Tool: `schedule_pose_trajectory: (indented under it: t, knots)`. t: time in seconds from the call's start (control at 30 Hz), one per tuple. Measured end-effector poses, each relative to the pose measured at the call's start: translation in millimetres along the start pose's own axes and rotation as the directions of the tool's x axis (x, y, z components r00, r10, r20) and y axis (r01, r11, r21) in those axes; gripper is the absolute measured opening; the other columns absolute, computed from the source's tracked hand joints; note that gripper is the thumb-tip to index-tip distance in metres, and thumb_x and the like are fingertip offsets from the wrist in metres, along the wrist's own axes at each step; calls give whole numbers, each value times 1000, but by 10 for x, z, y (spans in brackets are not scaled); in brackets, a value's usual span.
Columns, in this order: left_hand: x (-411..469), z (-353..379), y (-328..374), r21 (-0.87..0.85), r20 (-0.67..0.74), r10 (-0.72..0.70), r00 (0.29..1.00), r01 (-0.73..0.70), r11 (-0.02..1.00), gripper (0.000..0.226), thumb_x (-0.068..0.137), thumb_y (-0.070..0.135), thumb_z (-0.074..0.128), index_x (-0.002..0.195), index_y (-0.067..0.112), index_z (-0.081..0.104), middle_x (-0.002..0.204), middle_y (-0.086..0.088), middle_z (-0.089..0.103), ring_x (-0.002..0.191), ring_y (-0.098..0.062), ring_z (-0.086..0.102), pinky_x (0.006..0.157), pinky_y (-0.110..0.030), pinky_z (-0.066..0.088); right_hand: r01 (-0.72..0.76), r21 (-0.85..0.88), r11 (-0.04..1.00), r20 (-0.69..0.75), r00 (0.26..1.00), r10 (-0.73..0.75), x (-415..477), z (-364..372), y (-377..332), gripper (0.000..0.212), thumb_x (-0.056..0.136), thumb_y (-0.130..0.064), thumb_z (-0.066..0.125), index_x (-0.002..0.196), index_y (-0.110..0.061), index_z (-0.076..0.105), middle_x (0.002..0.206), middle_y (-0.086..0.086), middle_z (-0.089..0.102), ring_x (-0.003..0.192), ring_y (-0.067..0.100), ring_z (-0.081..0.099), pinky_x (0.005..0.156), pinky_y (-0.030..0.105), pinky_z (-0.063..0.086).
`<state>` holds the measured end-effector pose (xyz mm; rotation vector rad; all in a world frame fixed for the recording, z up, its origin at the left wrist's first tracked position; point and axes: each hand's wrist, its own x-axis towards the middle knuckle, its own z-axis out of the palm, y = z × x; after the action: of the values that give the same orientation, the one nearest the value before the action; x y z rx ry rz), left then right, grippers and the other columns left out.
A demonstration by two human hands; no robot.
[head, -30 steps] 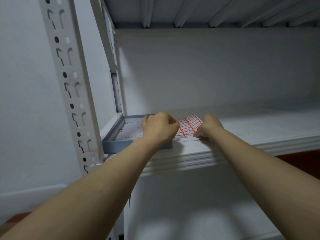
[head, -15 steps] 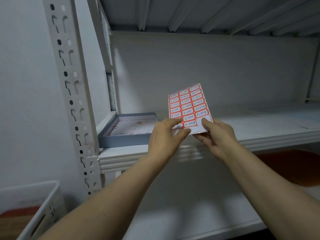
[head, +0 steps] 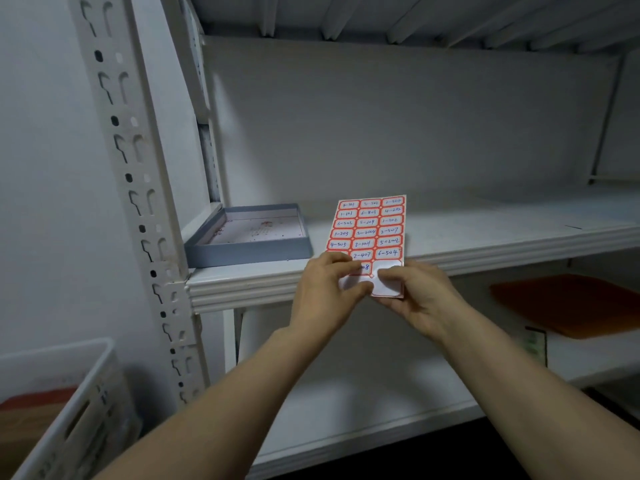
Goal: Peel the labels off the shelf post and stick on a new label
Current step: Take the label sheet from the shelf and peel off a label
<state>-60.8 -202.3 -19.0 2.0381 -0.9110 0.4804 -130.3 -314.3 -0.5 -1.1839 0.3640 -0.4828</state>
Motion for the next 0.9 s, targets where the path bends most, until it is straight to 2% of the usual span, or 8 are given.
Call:
schedule_pose_trajectory:
  t: [0.07,0.2,0.37,0.5,0.7,0.8,0.9]
  knots:
    - [-44,39,-42,0,-6,14,1000,-14,1000,33,78,25,73,109,13,71,121,-1,60,113,-18,51,92,-33,46,-19,4,1000,18,1000,19,-35,-11,96,21,83,9,56,86,-11,64,92,9,70,86,24,66,73,37,56]
    - [-88,76,-82,99,-33,79,996,-75,992,29,81,23,70,109,12,71,121,-2,61,115,-18,48,89,-21,33,-43,19,999,16,999,42,-46,-32,224,19,81,8,60,85,-10,65,84,5,70,79,20,67,68,33,56]
    - [-57,75,-125,159,-61,162,985,-150,976,25,77,22,74,100,12,74,111,-3,68,107,-22,56,90,-35,43,-32,-13,999,6,999,32,9,-40,277,19,79,6,65,88,-10,66,92,7,71,81,20,67,70,32,56]
    - [-25,73,-128,161,-66,191,979,-179,971,22,74,18,71,94,9,76,104,-6,71,98,-26,61,87,-34,45,-10,-26,1000,-44,999,9,44,-34,281,17,80,5,64,90,-9,66,89,5,70,80,18,66,68,29,55]
    - [-34,30,-111,149,-89,182,979,-168,974,21,81,18,70,100,12,74,109,-2,69,105,-20,55,83,-19,32,42,-80,996,-84,995,-49,74,1,298,18,78,2,66,87,-13,67,91,2,71,86,20,67,82,36,56]
    - [-27,-2,-105,163,-95,218,971,-201,966,17,81,19,71,95,10,75,101,-5,70,98,-24,56,77,-21,32,76,-126,989,-89,992,-87,68,10,291,18,79,1,66,82,-17,65,88,-1,70,88,19,67,85,35,54]
    - [-10,-43,-91,193,-79,250,965,-232,953,14,80,20,71,89,10,76,94,-6,72,91,-27,60,73,-24,35,102,-111,989,-69,992,-110,63,12,270,18,78,4,66,84,-13,66,85,0,71,79,14,68,83,31,55]
